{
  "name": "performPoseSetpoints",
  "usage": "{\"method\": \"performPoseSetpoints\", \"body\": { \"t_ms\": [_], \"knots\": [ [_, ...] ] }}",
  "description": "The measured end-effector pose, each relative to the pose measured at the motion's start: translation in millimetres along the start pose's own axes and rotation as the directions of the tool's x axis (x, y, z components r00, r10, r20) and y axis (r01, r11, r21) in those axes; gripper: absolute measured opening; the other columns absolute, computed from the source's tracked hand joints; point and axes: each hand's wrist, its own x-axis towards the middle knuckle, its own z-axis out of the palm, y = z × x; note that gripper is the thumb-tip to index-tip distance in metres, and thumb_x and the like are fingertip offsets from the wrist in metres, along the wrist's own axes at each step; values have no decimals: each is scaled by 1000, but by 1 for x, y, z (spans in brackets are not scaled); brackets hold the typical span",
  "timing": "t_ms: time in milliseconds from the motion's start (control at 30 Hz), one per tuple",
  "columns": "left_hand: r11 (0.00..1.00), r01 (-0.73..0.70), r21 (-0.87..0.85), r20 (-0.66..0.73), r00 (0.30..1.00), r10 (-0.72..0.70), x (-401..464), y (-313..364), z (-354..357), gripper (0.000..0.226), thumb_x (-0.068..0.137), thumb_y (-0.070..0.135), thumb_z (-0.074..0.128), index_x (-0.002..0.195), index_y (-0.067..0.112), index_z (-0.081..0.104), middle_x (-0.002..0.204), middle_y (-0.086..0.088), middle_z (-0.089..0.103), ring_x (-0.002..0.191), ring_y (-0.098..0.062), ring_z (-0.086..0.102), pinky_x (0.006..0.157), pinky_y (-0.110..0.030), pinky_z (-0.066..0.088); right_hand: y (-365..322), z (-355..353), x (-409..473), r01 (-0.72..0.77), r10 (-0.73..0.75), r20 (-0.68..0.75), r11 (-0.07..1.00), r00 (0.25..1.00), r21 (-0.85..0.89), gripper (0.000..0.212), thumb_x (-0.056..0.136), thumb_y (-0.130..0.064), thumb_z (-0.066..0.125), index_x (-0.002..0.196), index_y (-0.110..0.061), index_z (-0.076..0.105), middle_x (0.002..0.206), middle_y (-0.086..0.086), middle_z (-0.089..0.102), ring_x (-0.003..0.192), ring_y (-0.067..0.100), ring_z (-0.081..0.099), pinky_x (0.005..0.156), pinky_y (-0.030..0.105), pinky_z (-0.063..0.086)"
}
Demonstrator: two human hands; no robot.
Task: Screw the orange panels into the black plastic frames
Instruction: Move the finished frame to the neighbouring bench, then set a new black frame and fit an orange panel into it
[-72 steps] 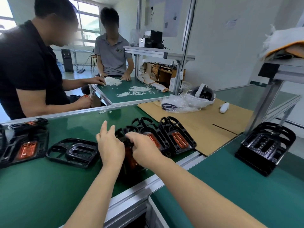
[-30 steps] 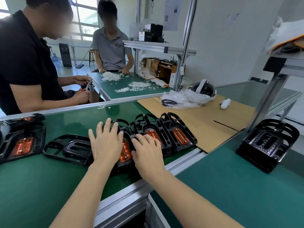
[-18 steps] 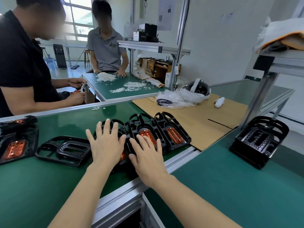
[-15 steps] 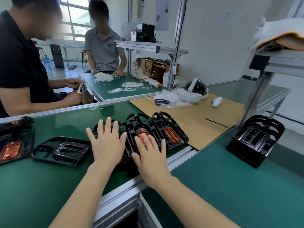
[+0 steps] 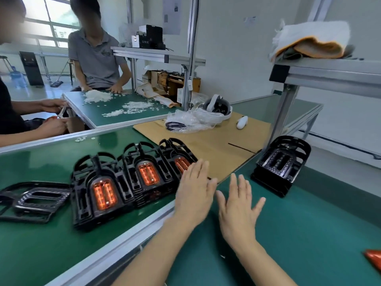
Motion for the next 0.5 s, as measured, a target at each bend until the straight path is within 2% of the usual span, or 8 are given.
{"method": "performPoseSetpoints", "body": {
  "t_ms": [100, 167, 400, 500],
  "knots": [
    [941, 68, -332, 129, 991, -26, 13, 26, 25, 58, 102, 40, 30, 152, 19, 11, 160, 2, 9, 146, -11, 6, 117, -27, 6, 28, -12, 4, -99, 102, -64, 994, 993, 49, 65, 102, -48, 23, 154, -24, -6, 162, -2, -11, 148, 14, -12, 114, 53, -14],
    [875, 156, -458, 207, 976, -66, 21, 38, 40, 59, 101, 42, 32, 152, 21, 11, 160, 1, 12, 146, -12, 10, 115, -29, 10, 46, -20, 8, -160, 166, -107, 985, 980, 65, 66, 101, -48, 24, 154, -22, -5, 163, -2, -9, 149, 15, -9, 114, 53, -13],
    [702, 332, -630, 335, 932, -139, 49, 64, 79, 66, 96, 56, 34, 152, 27, 15, 158, 6, 17, 145, -14, 15, 115, -35, 15, 106, -40, 29, -258, 284, -203, 955, 937, 147, 71, 98, -54, 27, 155, -20, -1, 163, 0, -2, 149, 14, -5, 114, 52, -13],
    [621, 365, -693, 356, 923, -146, 68, 73, 89, 68, 95, 58, 36, 152, 28, 15, 158, 6, 18, 145, -15, 17, 114, -35, 16, 120, -42, 41, -302, 340, -174, 929, 924, 211, 74, 97, -58, 25, 155, -20, 0, 163, 0, 1, 149, 12, -4, 115, 51, -13]
  ]
}}
